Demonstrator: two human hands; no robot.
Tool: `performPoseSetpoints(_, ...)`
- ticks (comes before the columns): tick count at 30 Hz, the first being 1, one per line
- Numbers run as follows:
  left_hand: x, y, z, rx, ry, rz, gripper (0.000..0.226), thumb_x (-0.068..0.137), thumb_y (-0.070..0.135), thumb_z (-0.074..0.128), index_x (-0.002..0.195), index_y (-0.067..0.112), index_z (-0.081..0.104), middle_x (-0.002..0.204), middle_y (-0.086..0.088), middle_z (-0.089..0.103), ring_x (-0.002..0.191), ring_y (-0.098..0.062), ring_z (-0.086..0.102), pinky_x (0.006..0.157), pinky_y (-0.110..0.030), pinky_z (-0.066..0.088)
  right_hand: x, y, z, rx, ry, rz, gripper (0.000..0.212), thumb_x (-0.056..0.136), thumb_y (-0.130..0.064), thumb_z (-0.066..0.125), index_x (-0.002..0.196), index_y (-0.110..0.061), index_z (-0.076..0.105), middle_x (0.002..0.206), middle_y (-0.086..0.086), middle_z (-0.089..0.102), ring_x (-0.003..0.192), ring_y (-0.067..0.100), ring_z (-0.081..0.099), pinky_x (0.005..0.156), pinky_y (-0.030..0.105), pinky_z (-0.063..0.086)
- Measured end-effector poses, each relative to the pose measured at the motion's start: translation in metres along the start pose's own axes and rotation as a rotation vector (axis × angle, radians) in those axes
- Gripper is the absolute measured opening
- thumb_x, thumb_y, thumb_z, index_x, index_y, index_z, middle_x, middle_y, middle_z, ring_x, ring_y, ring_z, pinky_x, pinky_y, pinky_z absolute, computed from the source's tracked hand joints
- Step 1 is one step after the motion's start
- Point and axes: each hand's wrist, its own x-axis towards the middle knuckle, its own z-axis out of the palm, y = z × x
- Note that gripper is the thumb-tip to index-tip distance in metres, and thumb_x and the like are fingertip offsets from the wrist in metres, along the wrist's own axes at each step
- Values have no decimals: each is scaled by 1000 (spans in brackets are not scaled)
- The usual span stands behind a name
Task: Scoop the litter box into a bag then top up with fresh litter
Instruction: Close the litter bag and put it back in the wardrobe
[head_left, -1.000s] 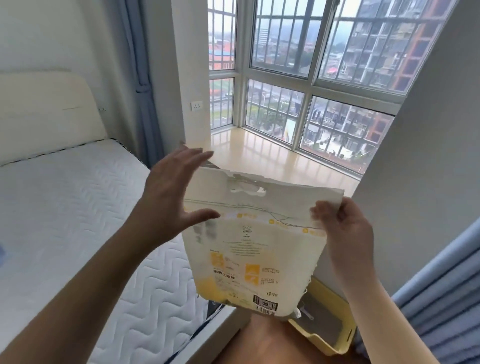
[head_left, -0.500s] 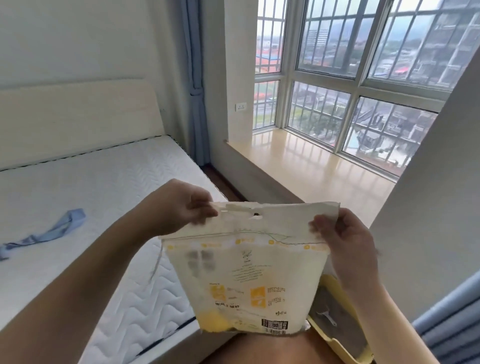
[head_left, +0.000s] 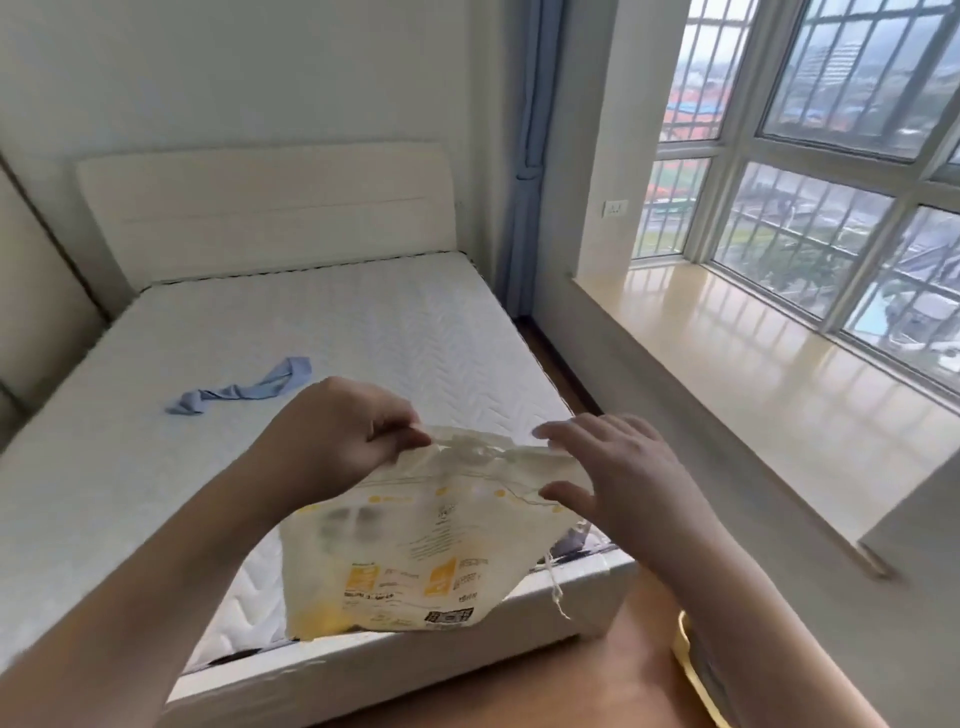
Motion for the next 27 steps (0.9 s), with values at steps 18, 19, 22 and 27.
performPoseSetpoints(18,-352,-162,-210,633,138,-371,43,90,48,43,73,20,71,66,7,67,60,-19,66,50,-34,53,141,-403,136,283,128,-491,27,69,-17,84,71,-17,56,59,-7,58,51,18,56,53,25,38)
performPoseSetpoints(19,-370,-166,-220,677,148,-398,41,89,45,44,72,19,71,66,7,67,61,-18,65,50,-32,52,145,-426,144,318,131,-517,27,68,-15,84,71,-16,57,59,-6,58,51,19,56,53,26,39)
performPoseSetpoints(22,-420,-177,-249,802,171,-481,34,89,39,45,72,19,67,66,7,63,62,-17,61,50,-28,45,157,-493,160,384,126,-580,26,68,-13,84,71,-15,59,58,-4,58,50,21,56,54,24,38)
performPoseSetpoints(27,-493,-197,-286,890,149,-646,11,83,25,66,79,16,64,72,4,60,65,-18,57,52,-33,47,183,-588,180,499,127,-749,24,70,-12,83,73,-14,60,59,-3,59,51,22,57,53,29,46)
